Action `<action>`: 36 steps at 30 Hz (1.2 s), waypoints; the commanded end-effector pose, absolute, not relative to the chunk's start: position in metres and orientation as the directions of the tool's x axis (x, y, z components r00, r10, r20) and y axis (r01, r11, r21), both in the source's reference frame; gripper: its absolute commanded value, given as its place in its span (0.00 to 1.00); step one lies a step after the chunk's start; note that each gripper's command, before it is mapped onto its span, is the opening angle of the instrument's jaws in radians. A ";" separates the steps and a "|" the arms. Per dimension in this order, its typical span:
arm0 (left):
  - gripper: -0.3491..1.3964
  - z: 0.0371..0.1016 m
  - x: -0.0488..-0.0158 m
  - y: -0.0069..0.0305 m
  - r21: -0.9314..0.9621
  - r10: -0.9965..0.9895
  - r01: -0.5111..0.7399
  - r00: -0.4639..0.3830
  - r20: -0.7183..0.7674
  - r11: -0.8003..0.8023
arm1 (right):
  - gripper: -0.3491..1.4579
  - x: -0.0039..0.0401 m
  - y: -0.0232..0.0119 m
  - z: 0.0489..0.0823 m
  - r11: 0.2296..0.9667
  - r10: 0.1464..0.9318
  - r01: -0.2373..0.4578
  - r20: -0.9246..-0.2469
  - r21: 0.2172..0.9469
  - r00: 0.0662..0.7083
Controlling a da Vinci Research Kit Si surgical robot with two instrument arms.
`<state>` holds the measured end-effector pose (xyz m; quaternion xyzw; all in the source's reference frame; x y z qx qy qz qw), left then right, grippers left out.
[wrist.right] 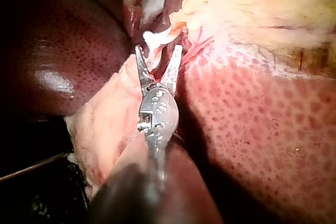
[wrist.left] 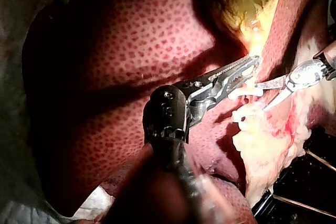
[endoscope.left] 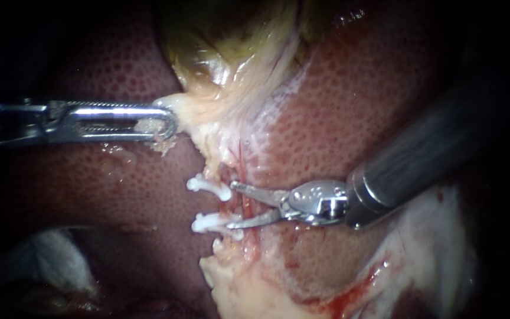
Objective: Go to the cutting position left tube
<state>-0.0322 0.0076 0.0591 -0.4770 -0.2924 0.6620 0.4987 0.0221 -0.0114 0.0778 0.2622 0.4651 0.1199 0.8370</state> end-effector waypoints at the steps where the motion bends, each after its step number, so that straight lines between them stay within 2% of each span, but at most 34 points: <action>1: 0.00 0.0592 -0.0322 0.0076 -0.863 0.939 -0.382 -0.048 -0.340 -0.332 | 0.98 0.0223 -0.0116 0.0779 0.829 0.447 0.051 -0.715 0.556 0.538; 15: 0.00 0.0597 -0.0323 0.0076 -0.862 0.939 -0.382 -0.048 -0.341 -0.333 | 0.98 0.0252 -0.0114 0.0784 0.801 0.464 0.089 -0.707 0.593 0.534; 36: 0.00 0.0604 -0.0327 0.0075 -0.860 0.938 -0.386 -0.046 -0.345 -0.335 | 0.96 0.0282 -0.0107 0.0804 0.752 0.533 0.060 -0.659 0.656 0.531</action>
